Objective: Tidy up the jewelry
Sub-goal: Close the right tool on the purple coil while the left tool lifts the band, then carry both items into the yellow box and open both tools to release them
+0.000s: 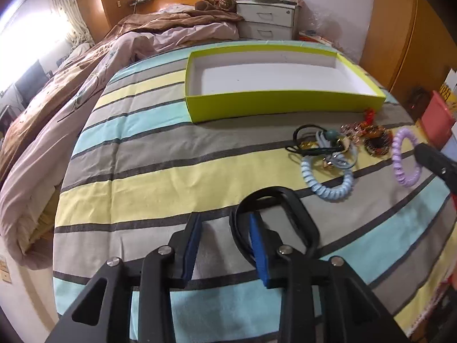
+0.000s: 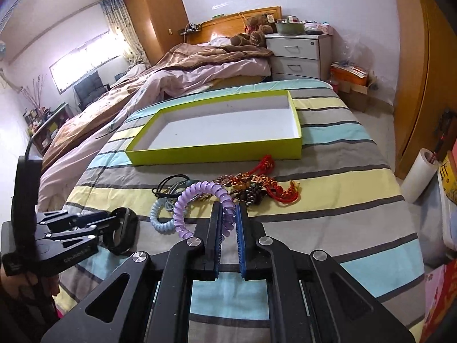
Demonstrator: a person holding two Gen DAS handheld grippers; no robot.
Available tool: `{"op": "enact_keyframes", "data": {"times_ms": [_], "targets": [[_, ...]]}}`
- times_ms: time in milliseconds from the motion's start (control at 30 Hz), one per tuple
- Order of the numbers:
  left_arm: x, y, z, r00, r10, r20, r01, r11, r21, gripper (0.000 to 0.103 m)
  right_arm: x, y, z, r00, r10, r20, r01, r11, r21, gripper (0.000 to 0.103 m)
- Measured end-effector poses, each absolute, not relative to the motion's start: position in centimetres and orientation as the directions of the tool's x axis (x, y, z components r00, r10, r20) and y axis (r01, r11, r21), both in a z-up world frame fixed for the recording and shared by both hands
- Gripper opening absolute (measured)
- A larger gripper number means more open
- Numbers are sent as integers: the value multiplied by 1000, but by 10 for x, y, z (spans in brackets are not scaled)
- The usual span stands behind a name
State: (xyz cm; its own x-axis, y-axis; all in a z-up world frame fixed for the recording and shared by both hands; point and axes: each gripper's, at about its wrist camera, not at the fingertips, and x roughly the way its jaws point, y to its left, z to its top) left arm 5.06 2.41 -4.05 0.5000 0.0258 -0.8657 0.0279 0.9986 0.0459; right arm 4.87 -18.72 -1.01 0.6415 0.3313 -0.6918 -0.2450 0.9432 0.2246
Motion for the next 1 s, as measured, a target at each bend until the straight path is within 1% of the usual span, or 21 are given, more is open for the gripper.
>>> {"op": "enact_keyframes", "data": {"times_ms": [67, 100, 133, 167, 200, 267, 367, 433, 700, 867, 1000], "targets": [[50, 23, -40, 501, 30, -865, 32, 998, 53, 33, 49, -187, -10, 641, 335, -690, -249, 942, 226, 9], [50, 23, -40, 506, 24, -862, 42, 998, 52, 30, 50, -187, -10, 641, 334, -691, -249, 942, 224, 9], [49, 22, -40, 506, -1, -862, 58, 998, 33, 16, 50, -186, -11, 642, 333, -691, -250, 942, 223, 9], [49, 21, -40, 505, -32, -862, 73, 997, 6, 11, 51, -186, -10, 642, 334, -690, -250, 942, 224, 9], [51, 21, -40, 508, -28, -861, 71, 997, 10, 9, 52, -186, -10, 642, 334, -690, -249, 942, 225, 9], [53, 21, -37, 519, -31, -854, 70, 998, 6, 9, 55, -187, -9, 644, 331, -690, -244, 943, 225, 9], [57, 23, -29, 532, -80, -843, 82, 996, -43, 9, 59, -188, -5, 654, 325, -684, -243, 945, 217, 9], [60, 24, -24, 553, -79, -829, 83, 996, -40, 9, 60, -190, -2, 661, 324, -677, -241, 946, 218, 9], [86, 32, 6, 597, -174, -783, 105, 985, -139, 9, 82, -194, 13, 681, 310, -663, -235, 951, 202, 9], [116, 34, 28, 643, -176, -745, 112, 984, -135, 9, 118, -201, 21, 683, 286, -672, -210, 958, 194, 9], [146, 32, 32, 645, -178, -743, 113, 984, -137, 9, 152, -203, 20, 664, 274, -696, -198, 962, 189, 9]]}}
